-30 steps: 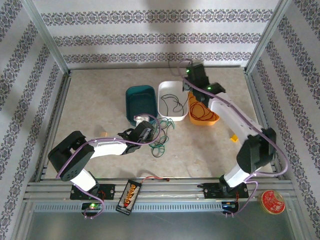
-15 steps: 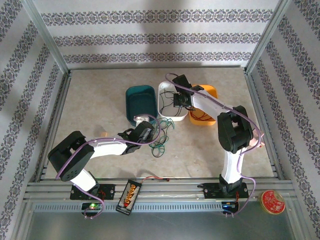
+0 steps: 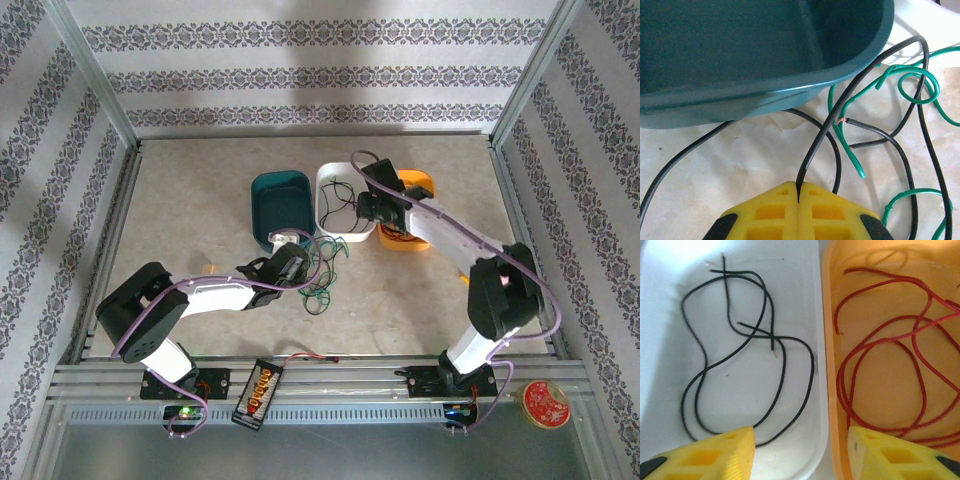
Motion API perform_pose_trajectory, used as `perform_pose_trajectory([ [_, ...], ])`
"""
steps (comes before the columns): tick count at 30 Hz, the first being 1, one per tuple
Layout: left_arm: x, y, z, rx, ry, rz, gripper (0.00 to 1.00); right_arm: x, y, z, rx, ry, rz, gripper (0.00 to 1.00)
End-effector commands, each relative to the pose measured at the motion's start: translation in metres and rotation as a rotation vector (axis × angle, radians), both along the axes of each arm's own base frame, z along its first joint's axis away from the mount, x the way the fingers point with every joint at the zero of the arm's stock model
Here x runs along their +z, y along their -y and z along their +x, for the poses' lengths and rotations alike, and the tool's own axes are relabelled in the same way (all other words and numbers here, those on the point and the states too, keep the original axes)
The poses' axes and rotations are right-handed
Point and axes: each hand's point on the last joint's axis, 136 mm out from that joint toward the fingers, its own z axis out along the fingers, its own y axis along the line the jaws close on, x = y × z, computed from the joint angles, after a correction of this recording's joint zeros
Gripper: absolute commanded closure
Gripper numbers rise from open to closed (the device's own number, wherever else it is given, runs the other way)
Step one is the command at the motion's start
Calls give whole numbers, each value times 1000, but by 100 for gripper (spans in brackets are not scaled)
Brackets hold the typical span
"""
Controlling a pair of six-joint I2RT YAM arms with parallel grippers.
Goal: Untangle the cables
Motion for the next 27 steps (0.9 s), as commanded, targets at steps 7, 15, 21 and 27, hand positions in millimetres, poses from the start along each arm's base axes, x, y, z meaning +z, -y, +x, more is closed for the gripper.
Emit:
perform_pose_trajectory([
  [7,7,4,2,1,35,-10,100,-50,-86,-111,442,-154,78,50],
  [15,8,5,2,-1,29,-13,100,-105,-98,-108,369,-271,54,59],
  [21,9,3,0,0,31,-7,100,-111,-102,-97,360,-273,26,62],
  [27,7,4,1,-4,28,-9,100,-112,-102,-94,349,-270,30,63],
])
